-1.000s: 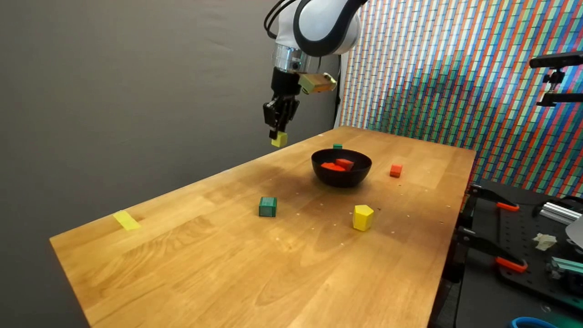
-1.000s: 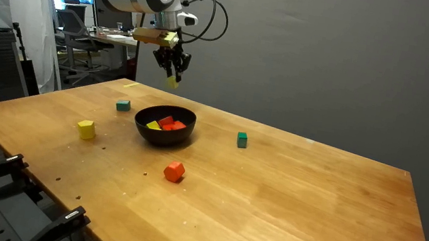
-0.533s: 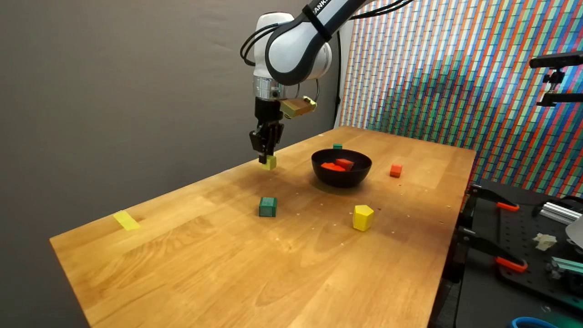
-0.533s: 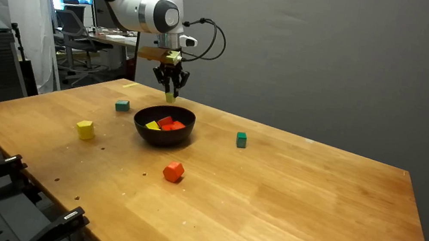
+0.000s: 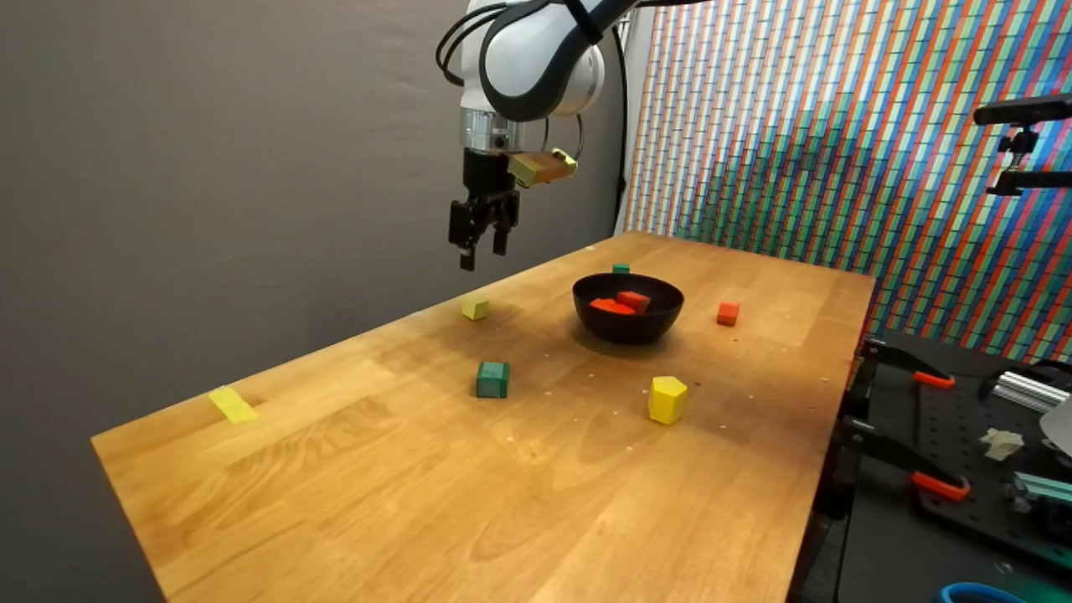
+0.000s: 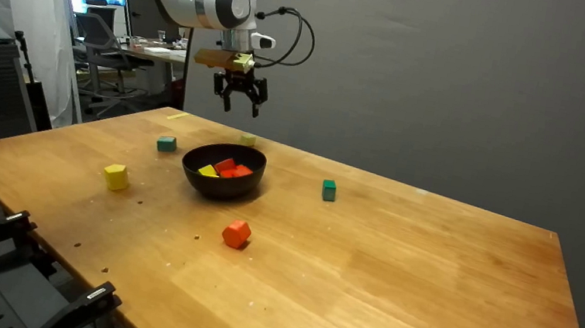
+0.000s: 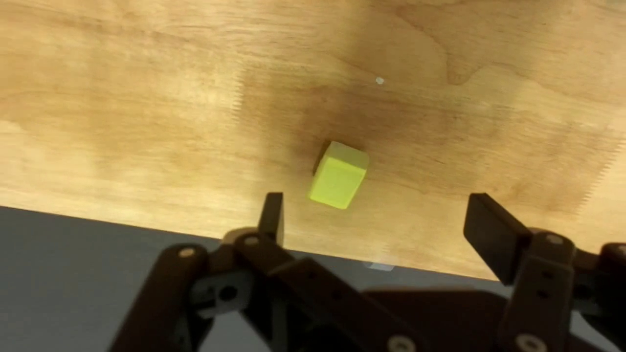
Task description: Remove the blocks from the bowl and put them on the table
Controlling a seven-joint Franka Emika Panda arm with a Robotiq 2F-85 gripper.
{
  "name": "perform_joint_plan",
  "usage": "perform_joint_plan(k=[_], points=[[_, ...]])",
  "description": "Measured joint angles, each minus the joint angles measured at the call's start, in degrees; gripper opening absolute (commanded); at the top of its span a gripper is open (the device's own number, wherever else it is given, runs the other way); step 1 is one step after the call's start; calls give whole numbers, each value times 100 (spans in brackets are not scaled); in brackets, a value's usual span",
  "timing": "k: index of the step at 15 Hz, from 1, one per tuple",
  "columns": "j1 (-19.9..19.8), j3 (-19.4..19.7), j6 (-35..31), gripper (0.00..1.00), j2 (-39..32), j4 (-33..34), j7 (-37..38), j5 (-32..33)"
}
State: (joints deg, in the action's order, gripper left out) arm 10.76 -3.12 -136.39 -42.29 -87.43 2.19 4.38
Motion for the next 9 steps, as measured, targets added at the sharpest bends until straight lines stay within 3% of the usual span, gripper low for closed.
perform_joint_plan(k=[4,9], points=[[-150,228,6,100,848,-954,184,-9],[-616,243,-54,100,1749,-2536,243,-418]])
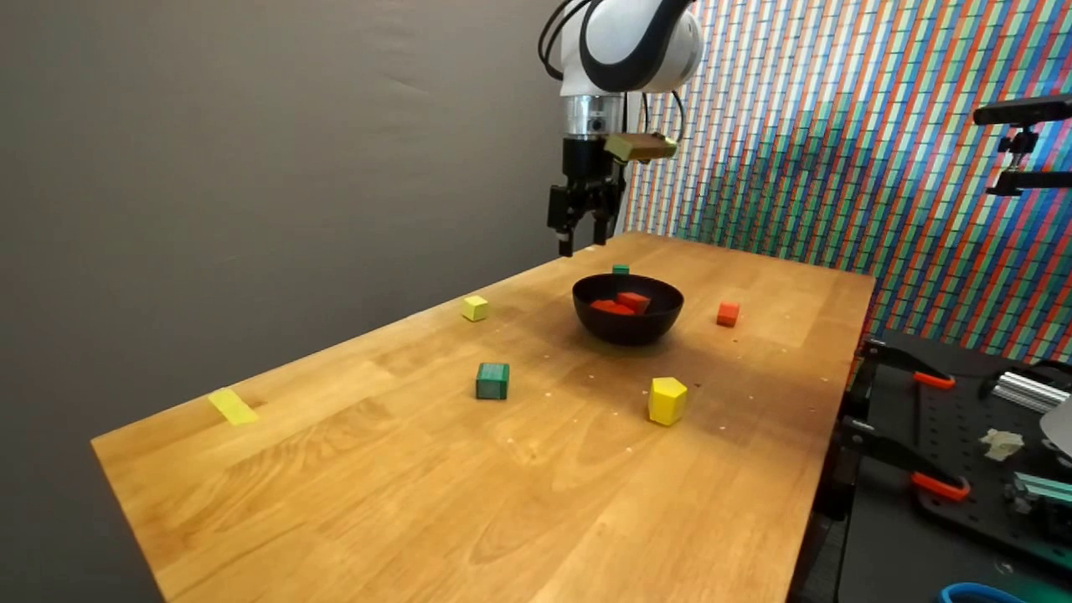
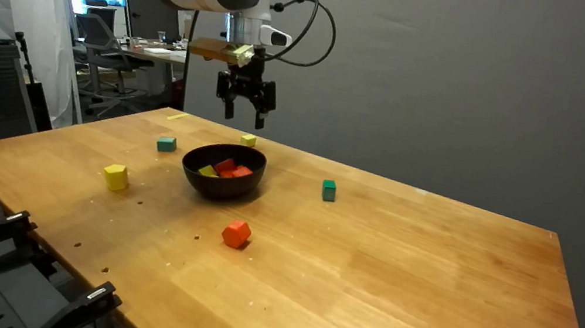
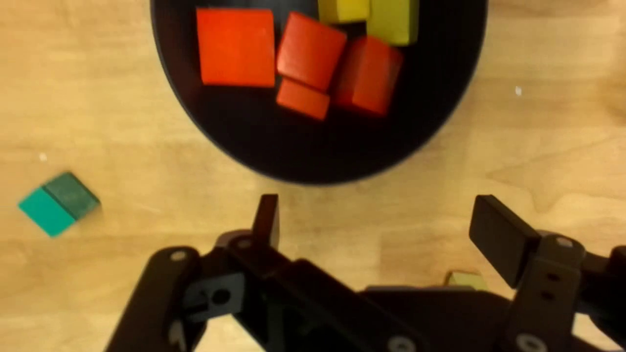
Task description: Remove the blocks from the bowl and put them on the table
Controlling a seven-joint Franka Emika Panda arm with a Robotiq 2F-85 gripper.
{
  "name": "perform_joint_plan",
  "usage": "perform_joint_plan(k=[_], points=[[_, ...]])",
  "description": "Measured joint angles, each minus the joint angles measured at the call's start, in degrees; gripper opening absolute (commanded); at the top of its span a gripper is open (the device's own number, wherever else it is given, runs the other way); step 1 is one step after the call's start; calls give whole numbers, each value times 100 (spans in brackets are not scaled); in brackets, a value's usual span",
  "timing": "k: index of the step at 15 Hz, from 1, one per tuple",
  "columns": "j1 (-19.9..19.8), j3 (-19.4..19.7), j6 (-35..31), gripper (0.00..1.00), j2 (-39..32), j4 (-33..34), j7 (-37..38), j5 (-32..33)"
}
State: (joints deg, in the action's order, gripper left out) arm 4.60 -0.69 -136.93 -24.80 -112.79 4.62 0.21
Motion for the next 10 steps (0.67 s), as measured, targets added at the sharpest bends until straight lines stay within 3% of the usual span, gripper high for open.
perform_joint_plan(k=[6,10], points=[[-244,44,-721,100,505,-1620,218,-121],[-246,40,-821,100,546,-1812,269,-136]])
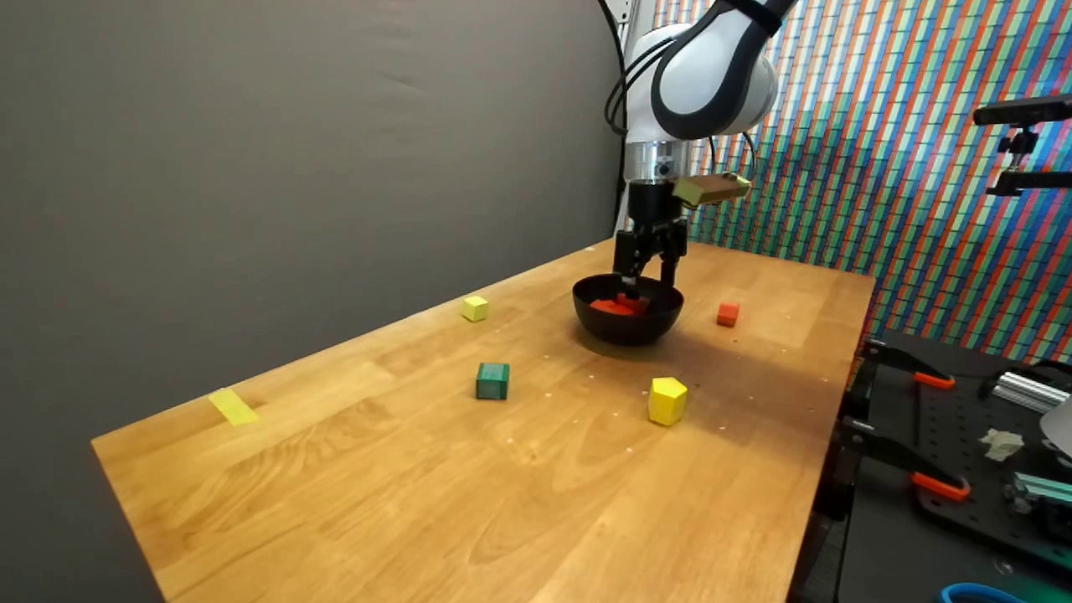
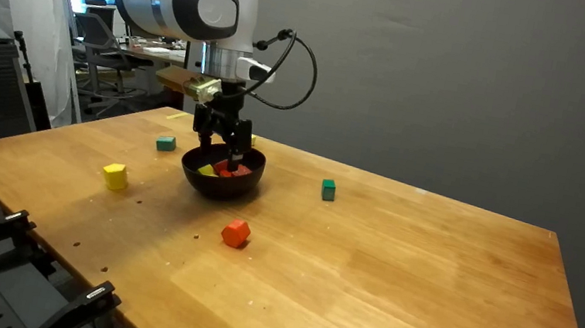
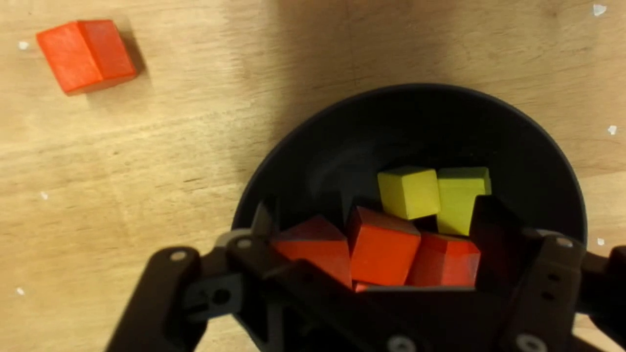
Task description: Remove the blocks from the bowl and put them on the table
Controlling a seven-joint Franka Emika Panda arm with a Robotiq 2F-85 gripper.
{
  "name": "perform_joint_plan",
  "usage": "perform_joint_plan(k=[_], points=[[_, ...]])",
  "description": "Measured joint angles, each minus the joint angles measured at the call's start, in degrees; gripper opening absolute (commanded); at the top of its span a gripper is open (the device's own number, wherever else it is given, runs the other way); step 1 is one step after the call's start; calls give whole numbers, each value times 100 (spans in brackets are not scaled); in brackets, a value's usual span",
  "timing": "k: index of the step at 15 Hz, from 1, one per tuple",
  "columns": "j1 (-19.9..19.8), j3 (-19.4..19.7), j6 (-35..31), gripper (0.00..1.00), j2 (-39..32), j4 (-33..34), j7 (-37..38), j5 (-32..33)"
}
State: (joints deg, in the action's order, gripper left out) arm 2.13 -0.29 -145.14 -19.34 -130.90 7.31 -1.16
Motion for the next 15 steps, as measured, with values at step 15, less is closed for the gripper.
perform_joint_plan(k=[15], points=[[-56,-166,916,100,-1510,1983,-35,-512]])
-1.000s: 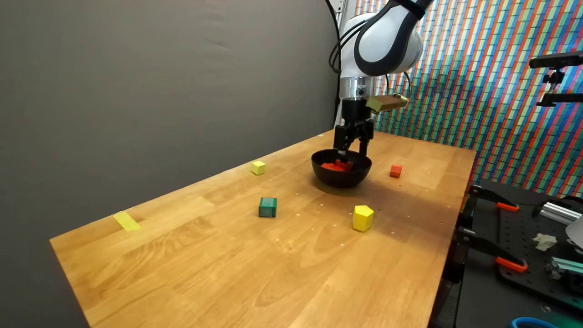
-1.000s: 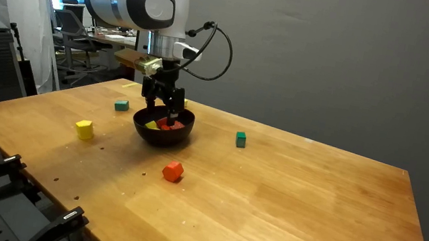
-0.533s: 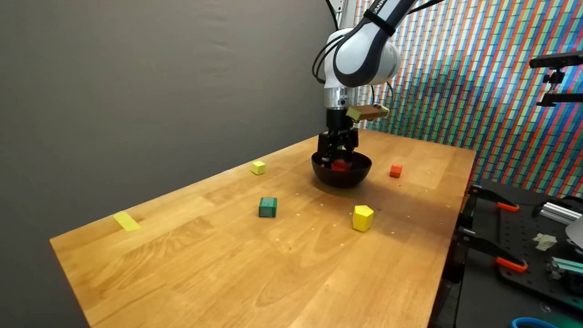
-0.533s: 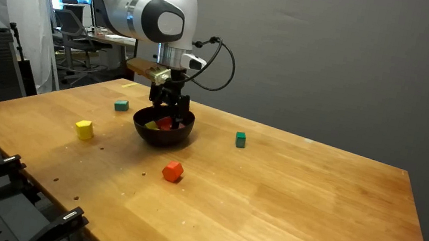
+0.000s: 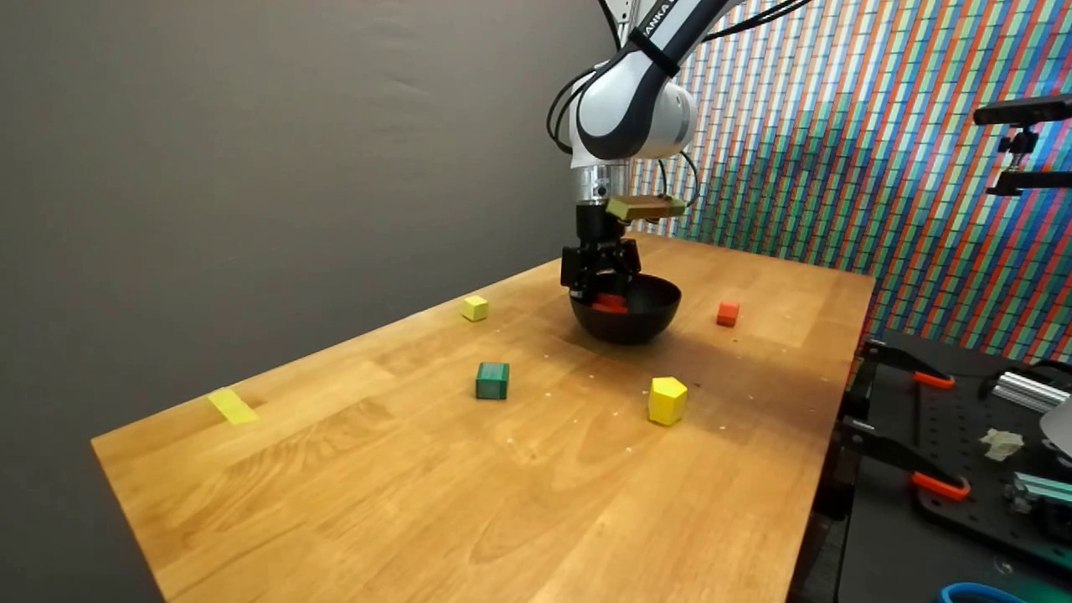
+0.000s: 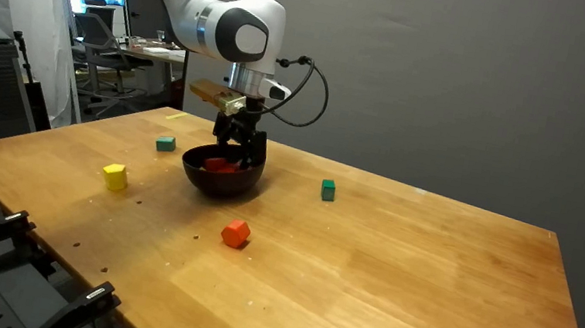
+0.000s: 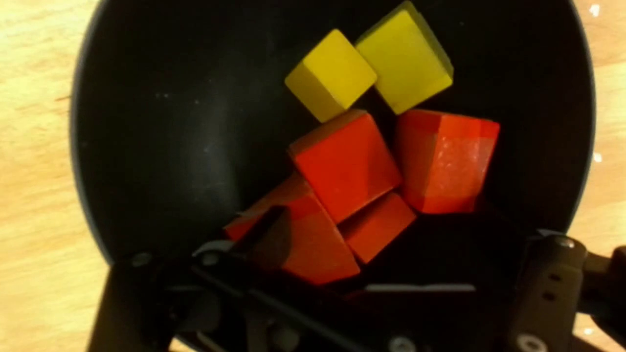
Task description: Remove the blocks from the bowl and put them on the table
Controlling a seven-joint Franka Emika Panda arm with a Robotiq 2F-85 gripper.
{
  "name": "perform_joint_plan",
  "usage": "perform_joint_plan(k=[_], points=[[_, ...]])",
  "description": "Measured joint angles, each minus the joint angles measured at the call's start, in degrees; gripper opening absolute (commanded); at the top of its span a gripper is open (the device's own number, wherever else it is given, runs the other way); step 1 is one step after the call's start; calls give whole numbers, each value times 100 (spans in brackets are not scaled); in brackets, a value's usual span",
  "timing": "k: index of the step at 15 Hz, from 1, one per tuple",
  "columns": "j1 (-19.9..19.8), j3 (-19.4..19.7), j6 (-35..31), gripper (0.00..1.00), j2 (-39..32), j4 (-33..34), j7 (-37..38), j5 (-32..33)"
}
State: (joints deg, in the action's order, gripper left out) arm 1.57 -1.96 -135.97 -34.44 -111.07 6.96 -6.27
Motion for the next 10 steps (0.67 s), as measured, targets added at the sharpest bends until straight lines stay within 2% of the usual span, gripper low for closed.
perform_joint_plan(k=[1,2,3,7,9,10], points=[[9,16,79,100,-34,44,4,44],[35,55,141,75,-58,55,13,137],[74,108,189,74,-78,54,35,267],[270,316,287,42,-93,23,218,778],[363,388,335,33,-29,12,350,962],[405,412,369,32,15,-2,418,1033]])
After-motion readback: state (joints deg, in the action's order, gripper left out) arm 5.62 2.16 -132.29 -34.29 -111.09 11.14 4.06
